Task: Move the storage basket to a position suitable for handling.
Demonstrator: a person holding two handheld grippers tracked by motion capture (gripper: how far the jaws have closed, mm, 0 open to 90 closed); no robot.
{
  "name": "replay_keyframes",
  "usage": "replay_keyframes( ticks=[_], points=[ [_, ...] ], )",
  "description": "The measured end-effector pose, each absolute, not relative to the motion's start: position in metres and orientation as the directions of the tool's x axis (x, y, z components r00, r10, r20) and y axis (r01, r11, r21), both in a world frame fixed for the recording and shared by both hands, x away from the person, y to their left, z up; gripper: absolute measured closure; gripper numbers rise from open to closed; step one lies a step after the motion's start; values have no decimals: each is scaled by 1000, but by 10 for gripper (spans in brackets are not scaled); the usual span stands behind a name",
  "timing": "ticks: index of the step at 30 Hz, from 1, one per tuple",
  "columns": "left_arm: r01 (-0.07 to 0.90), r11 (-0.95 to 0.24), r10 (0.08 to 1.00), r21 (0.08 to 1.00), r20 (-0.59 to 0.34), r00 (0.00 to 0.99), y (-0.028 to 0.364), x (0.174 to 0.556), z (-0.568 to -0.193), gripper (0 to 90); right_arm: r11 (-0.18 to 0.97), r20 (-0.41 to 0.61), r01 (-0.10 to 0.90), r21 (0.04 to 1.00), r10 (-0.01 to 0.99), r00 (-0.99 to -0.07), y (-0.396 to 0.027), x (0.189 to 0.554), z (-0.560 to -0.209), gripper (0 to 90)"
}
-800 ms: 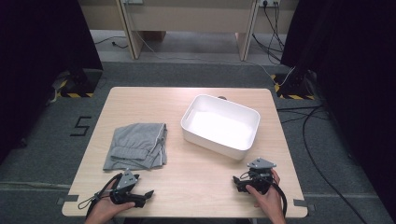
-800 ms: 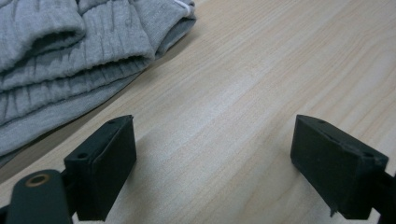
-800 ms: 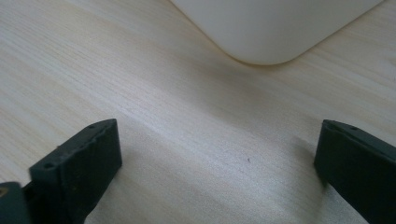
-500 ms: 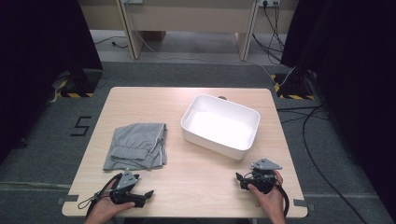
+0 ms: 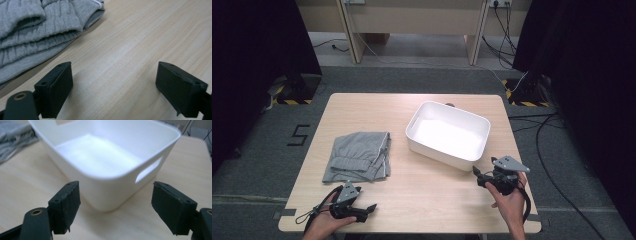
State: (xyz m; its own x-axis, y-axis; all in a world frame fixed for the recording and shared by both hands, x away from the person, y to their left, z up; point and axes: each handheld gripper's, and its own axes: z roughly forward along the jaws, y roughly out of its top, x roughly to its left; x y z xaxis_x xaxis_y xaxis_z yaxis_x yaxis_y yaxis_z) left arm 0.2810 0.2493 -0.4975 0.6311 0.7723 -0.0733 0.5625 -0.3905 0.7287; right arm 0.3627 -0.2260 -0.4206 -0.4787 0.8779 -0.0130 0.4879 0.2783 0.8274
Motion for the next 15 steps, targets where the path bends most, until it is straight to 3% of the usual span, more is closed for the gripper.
replay_keyframes(
  ticks=[5, 11, 15],
  points=[
    [562, -390, 772, 729, -73, 631, 249, 281, -498, 137, 240, 8, 477, 846, 888, -461, -221, 383, -398, 238],
    [562, -390, 772, 729, -73, 631, 249, 281, -498, 137, 224, 30, 509, 831, 896, -443, -213, 401, -402, 239],
    [562, -390, 772, 729, -74, 631, 249, 281, -498, 137, 270, -19, 534, 801, 904, -428, -205, 418, -412, 316]
  ],
)
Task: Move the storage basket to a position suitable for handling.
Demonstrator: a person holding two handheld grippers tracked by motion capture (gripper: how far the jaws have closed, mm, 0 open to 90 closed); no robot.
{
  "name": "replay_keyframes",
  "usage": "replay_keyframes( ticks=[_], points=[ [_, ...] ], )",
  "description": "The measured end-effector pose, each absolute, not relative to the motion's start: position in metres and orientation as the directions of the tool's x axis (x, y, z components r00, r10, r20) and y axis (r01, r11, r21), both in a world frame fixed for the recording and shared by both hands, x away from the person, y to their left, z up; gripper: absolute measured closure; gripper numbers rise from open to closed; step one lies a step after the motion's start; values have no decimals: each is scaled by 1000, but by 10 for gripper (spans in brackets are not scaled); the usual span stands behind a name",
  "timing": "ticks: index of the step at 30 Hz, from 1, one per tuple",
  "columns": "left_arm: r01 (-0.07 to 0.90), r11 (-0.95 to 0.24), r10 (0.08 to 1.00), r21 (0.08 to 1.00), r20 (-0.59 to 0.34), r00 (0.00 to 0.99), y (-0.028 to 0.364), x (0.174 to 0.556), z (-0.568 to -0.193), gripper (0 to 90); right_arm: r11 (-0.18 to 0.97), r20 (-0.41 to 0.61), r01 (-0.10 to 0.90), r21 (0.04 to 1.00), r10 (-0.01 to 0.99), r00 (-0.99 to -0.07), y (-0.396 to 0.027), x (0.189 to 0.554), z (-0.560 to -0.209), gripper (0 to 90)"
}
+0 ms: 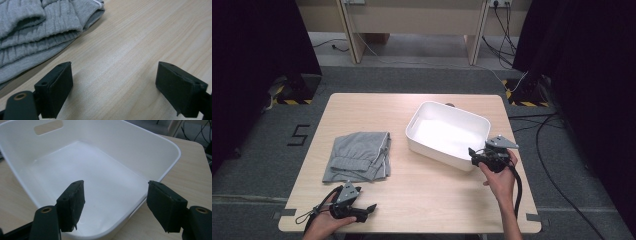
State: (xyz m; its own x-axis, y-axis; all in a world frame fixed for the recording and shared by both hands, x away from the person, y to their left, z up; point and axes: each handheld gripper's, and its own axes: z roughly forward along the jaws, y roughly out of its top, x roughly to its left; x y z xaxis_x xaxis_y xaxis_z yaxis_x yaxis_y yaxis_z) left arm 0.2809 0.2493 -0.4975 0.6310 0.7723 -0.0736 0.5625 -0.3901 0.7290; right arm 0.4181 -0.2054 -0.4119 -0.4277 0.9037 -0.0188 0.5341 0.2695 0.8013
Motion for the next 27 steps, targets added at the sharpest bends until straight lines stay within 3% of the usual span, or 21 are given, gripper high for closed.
replay_keyframes(
  ticks=[9, 10, 16, 27],
  points=[
    [562, -391, 772, 729, -73, 631, 249, 281, -498, 137, 234, -13, 598, 766, 937, -349, -209, 444, -423, 339],
    [563, -391, 772, 729, -73, 631, 249, 281, -498, 137, 254, -27, 613, 748, 935, -354, -210, 447, -427, 381],
    [562, -390, 772, 729, -74, 631, 249, 281, -498, 137, 322, -87, 607, 727, 919, -383, -208, 446, -431, 413],
    [562, -390, 772, 729, -74, 631, 249, 281, -498, 138, 368, -96, 580, 727, 891, -445, -208, 434, -429, 517]
  ],
)
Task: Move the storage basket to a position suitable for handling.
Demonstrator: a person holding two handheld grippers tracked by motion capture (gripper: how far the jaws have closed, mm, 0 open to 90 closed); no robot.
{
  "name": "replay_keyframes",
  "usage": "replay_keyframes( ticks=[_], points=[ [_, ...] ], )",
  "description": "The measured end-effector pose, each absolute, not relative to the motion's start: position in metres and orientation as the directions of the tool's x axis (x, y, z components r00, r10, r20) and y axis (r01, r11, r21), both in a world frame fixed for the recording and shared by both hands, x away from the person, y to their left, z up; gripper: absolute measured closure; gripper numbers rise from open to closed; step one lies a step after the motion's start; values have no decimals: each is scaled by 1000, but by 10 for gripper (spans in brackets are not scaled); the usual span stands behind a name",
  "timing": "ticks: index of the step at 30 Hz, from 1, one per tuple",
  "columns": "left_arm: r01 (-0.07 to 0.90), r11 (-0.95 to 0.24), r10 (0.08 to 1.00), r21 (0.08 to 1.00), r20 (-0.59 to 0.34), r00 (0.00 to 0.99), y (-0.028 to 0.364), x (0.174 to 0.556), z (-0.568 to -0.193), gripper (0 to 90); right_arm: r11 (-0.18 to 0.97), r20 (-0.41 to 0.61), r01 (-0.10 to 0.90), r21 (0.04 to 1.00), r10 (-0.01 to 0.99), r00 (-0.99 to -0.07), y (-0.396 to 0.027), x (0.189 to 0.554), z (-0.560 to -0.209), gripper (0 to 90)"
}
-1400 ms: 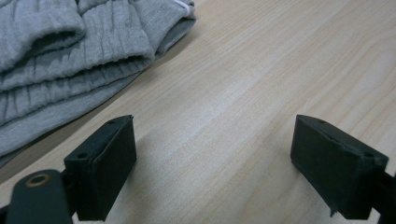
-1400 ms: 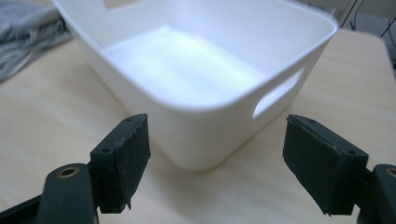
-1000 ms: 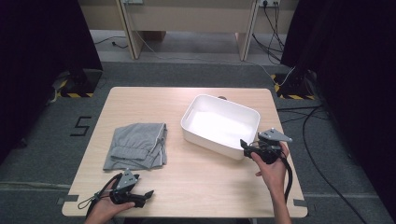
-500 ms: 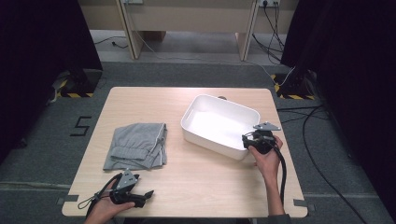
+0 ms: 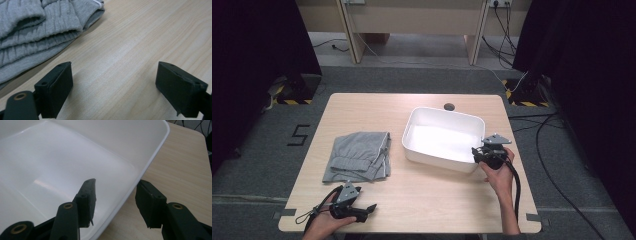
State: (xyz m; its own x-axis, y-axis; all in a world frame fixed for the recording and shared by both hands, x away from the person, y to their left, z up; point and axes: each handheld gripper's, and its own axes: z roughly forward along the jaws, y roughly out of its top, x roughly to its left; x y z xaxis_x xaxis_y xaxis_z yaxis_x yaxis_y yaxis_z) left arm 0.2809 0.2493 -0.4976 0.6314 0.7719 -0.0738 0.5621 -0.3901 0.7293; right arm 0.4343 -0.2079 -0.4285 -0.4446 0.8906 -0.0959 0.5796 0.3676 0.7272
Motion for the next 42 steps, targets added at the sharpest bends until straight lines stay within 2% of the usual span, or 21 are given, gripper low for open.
replay_keyframes(
  ticks=[15, 24, 28, 34, 42],
  points=[
    [563, -393, 772, 727, -72, 632, 250, 281, -497, 136, 455, -144, 546, 704, 843, -518, -213, 407, -424, 530],
    [568, -387, 779, 727, -72, 622, 249, 280, -497, 138, 472, -150, 523, 710, 827, -542, -214, 407, -425, 517],
    [575, -400, 776, 714, -70, 627, 240, 281, -494, 168, 485, -158, 511, 709, 816, -556, -215, 409, -424, 528],
    [513, -378, 741, 770, -81, 667, 211, 285, -488, 177, 521, -193, 475, 709, 792, -580, -216, 416, -426, 488],
    [489, -323, 744, 811, -102, 660, 173, 324, -469, 176, 548, -198, 465, 695, 768, -609, -216, 426, -427, 494]
  ],
)
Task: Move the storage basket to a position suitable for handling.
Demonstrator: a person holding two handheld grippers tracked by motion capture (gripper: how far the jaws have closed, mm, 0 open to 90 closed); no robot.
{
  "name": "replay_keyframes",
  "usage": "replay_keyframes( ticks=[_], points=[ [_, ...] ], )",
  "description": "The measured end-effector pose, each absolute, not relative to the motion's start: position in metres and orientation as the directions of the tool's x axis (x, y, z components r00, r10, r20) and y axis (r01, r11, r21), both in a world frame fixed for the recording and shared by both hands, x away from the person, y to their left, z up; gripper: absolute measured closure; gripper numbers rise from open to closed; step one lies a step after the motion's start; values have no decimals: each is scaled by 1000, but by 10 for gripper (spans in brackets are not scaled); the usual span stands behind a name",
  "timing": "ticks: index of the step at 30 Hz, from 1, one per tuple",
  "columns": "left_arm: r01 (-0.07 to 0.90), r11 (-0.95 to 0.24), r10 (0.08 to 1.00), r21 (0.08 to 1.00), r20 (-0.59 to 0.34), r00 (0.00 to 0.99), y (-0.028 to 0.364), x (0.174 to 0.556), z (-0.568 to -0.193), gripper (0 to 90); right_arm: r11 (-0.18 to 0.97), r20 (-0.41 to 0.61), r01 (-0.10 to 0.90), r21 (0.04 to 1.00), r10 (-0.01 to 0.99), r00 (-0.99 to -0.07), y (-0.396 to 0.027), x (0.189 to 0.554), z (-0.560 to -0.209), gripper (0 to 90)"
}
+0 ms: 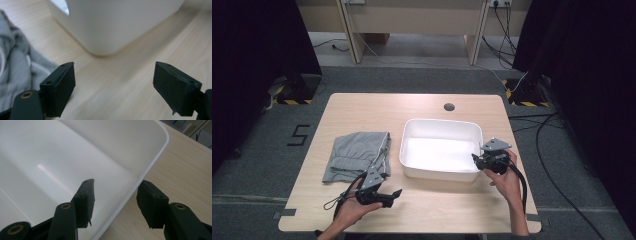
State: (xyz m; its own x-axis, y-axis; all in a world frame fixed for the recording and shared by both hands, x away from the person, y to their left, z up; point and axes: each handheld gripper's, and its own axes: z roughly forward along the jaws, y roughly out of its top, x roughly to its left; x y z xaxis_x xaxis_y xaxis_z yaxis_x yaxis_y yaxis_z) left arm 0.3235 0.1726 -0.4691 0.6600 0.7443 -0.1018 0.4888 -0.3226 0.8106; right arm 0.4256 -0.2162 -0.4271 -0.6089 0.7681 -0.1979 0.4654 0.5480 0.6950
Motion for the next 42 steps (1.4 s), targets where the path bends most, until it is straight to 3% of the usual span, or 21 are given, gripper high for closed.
replay_keyframes(
  ticks=[4, 7, 10, 12, 17, 22, 28, 32, 33, 42],
  points=[
    [487, -351, 747, 799, -74, 661, 149, 339, -473, 177, 513, -145, 477, 714, 774, -616, -216, 434, -429, 534],
    [483, -357, 751, 799, -62, 657, 146, 342, -475, 185, 494, -113, 491, 717, 779, -617, -218, 433, -430, 504],
    [487, -345, 753, 802, -74, 654, 146, 347, -473, 206, 418, -48, 510, 752, 806, -590, -223, 427, -426, 406],
    [484, -345, 753, 804, -71, 655, 147, 347, -473, 208, 401, -38, 508, 762, 811, -583, -225, 424, -422, 397],
    [482, -339, 754, 808, -73, 652, 149, 347, -468, 209, 308, 19, 496, 812, 835, -549, -239, 395, -407, 275],
    [482, -331, 757, 811, -78, 649, 151, 348, -465, 214, 312, 14, 496, 810, 836, -549, -245, 372, -405, 240],
    [487, -318, 762, 813, -86, 641, 153, 350, -464, 233, 360, -11, 509, 782, 824, -566, -251, 351, -408, 234],
    [478, -313, 768, 821, -78, 636, 153, 350, -464, 280, 416, 15, 583, 698, 806, -592, -247, 350, -427, 224],
    [464, -304, 775, 832, -68, 629, 155, 351, -463, 330, 439, 14, 585, 682, 792, -610, -242, 354, -438, 237],
    [466, -326, 766, 822, -59, 640, 148, 355, -464, 372, 422, -5, 562, 711, 803, -596, -230, 370, -457, 323]
  ],
)
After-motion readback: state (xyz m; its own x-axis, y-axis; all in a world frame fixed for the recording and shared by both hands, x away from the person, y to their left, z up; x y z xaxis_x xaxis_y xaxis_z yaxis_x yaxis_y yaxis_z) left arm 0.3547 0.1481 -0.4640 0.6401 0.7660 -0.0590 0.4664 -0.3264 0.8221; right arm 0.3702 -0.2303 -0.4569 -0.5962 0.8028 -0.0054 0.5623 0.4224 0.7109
